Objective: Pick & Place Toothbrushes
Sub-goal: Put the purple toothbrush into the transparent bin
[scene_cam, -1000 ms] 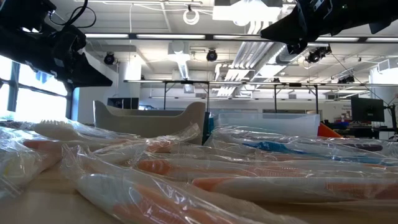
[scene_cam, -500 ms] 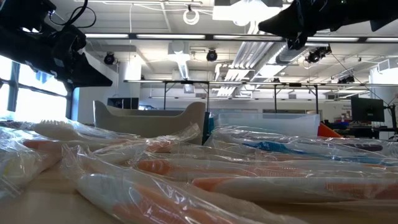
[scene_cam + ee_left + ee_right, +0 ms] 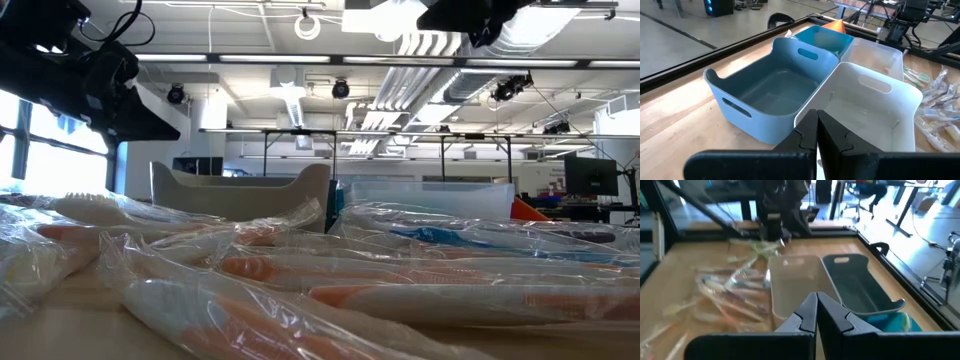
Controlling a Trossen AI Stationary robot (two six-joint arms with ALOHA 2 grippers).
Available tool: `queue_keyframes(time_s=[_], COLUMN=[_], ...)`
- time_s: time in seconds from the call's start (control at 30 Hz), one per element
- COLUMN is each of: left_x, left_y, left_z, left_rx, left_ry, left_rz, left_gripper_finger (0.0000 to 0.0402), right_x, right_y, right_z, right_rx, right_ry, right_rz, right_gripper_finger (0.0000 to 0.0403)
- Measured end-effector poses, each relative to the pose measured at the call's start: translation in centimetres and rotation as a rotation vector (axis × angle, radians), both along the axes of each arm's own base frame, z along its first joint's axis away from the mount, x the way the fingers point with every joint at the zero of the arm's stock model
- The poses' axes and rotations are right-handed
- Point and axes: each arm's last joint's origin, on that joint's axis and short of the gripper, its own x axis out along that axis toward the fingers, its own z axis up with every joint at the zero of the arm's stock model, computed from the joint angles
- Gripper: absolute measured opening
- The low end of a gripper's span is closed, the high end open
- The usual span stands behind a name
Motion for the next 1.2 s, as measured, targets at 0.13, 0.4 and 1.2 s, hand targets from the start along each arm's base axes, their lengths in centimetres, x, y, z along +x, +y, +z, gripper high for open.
queue_keyframes(time_s=[0.13,0.4,1.2], left_x=[0.0,0.0,0.0], left_y=[0.0,-0.1,-0.1], left_z=[0.0,0.0,0.0], left_rx=[-0.004,-0.006,-0.003], left_ry=[0.000,0.000,0.001], left_rz=[-0.014,-0.023,-0.024], left_gripper_finger=[0.0000,0.0000,0.0000], right_x=[1.3,3.4,4.3], right_y=[0.7,1.8,2.3], right_z=[0.2,-1.5,-5.4], right_rx=[-0.023,0.089,0.243], right_ry=[0.073,0.246,0.492], right_rz=[0.003,0.084,0.068], right_gripper_finger=[0.0002,0.0002,0.0084])
